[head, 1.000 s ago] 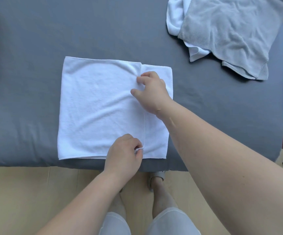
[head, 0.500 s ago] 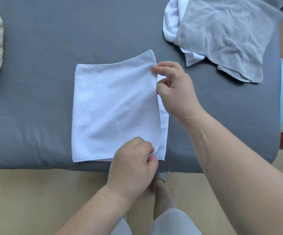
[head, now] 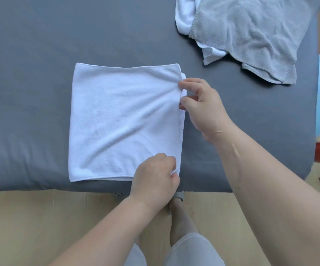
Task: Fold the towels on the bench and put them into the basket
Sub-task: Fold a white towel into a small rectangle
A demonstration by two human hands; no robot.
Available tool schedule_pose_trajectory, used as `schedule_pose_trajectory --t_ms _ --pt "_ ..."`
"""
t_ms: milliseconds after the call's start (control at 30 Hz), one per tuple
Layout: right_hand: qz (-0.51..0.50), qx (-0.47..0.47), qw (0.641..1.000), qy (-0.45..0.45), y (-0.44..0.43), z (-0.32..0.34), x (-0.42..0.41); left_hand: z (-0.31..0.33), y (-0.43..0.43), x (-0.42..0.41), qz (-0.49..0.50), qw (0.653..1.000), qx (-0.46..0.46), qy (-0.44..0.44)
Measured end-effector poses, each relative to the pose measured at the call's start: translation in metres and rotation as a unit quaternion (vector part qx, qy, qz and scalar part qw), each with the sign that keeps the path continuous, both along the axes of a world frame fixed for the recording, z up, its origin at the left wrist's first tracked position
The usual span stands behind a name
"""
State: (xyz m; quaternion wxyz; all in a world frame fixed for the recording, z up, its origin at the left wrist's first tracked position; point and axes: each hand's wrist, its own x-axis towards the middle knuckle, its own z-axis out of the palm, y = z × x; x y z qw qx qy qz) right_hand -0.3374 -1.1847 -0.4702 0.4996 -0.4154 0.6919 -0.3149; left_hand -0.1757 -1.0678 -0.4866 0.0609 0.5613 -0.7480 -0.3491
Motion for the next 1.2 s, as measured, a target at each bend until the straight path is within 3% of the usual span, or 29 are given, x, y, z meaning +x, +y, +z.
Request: schedule_pose_trajectory --t_ms 233,367,433,500,600,700,800,900,1067,1200 --pt "-0.038 -0.008 0.999 0.023 0.003 -0.006 -0.010 -0.003 0.009 -0.008 -0.033 0.999 0.002 0.022" --pt "0.020 0.029 0.996 0.082 0.009 -0.024 -0.013 -0.014 0.003 -0.007 -0.070 0.991 0.095 -0.058" --pt "0.054 0.040 0.992 0.105 0.011 -0.028 -0.013 -0.012 0.003 -0.004 -0.067 0.992 0.100 -0.044" --pt "0.067 0.029 0.987 0.141 0.012 -0.028 -0.011 -0.006 0.004 -0.001 -0.034 0.997 0.068 0.010" --pt "0.094 -0.027 0.948 0.302 0.018 -0.023 0.003 0.001 -0.011 0.017 0.042 0.994 -0.084 0.051" --pt "0.167 -0.062 0.911 0.371 0.027 -0.019 0.034 -0.004 -0.042 0.047 0.084 0.980 -0.178 -0.019" --pt "0.243 -0.052 0.880 0.406 0.030 -0.033 0.065 -0.017 -0.074 0.078 0.067 0.979 -0.111 -0.159" --pt "0.252 -0.020 0.866 0.431 0.019 -0.053 0.079 -0.040 -0.108 0.104 -0.026 0.970 -0.043 -0.239" --pt "0.230 -0.017 0.862 0.451 0.010 -0.069 0.076 -0.056 -0.161 0.127 -0.068 0.964 -0.069 -0.247" --pt "0.324 -0.059 0.824 0.461 0.030 -0.065 0.078 -0.059 -0.186 0.131 -0.063 0.961 -0.080 -0.256"
